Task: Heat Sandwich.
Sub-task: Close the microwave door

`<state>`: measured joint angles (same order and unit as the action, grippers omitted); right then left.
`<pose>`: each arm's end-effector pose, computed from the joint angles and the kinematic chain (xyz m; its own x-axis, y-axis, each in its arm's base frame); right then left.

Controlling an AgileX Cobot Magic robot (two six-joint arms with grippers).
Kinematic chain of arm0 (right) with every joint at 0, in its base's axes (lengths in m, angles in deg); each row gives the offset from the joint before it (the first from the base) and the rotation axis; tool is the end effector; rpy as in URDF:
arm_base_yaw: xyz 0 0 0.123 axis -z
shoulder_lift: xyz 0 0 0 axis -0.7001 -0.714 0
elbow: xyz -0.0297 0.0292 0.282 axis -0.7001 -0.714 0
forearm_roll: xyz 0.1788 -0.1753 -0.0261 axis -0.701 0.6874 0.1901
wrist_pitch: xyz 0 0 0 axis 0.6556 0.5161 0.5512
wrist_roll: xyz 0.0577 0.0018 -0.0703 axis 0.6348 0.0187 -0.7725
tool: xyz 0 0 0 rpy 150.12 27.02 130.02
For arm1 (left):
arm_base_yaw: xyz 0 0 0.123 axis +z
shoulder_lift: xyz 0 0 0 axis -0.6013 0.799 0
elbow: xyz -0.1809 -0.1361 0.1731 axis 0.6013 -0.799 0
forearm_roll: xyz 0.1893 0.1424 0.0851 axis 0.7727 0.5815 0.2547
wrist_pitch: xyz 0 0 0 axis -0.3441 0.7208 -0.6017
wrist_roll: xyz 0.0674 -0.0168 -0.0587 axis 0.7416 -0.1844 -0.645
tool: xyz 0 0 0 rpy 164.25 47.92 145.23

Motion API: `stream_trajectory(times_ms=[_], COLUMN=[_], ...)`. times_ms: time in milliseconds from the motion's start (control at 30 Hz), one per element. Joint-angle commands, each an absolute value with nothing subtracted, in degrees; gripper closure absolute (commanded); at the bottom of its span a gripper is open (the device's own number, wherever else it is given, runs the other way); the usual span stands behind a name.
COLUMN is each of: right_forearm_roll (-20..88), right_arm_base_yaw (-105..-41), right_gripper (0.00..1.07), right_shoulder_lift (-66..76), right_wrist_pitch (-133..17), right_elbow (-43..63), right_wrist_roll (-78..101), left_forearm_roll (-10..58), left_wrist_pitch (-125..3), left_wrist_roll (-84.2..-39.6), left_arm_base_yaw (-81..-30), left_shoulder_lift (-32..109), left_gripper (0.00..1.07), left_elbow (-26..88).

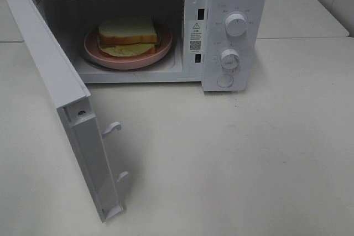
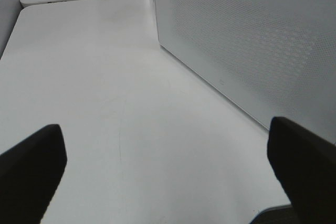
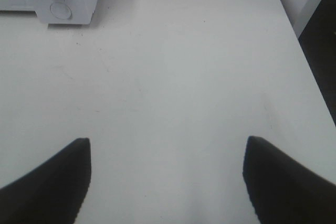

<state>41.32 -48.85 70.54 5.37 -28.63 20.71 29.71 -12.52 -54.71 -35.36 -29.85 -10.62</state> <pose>0.0039 -0.0095 0.2818 -0.4805 -0.0158 -0.8768 0.0280 0.9990 -0.0334 -0.0053 -0.0122 0.2797 -0.4195 0.1020 -0.9020 0.1402 0.9890 0.0466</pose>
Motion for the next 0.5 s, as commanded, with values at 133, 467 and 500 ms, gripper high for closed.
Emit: stream_trajectory(times_ms=[133,467,500], right_forearm_roll=[41.1,41.1,41.1], right_arm_base_yaw=[-48.4,-48.4,-48.4], right_gripper=[0.31,0.31,0.31], right_shoulder_lift=[75.6,75.6,75.6], right_wrist_pitch=[4.9,4.9,4.9], right_elbow=[-28.9,-28.9,-28.9], right_wrist_roll=[20.4,20.4,20.4], left_forearm_roll=[29.4,29.4,29.4], left_wrist_pitch=[-13.2,-13.2,-13.2], left_wrist_roll=[-54.5,-54.5,-54.5], left_arm_base_yaw=[-35.6,-35.6,-35.6], left_shoulder_lift=[-31.4,-31.4,-31.4], left_gripper=[0.05,0.05,0.05], left_elbow=[-10.8,-10.8,-10.8])
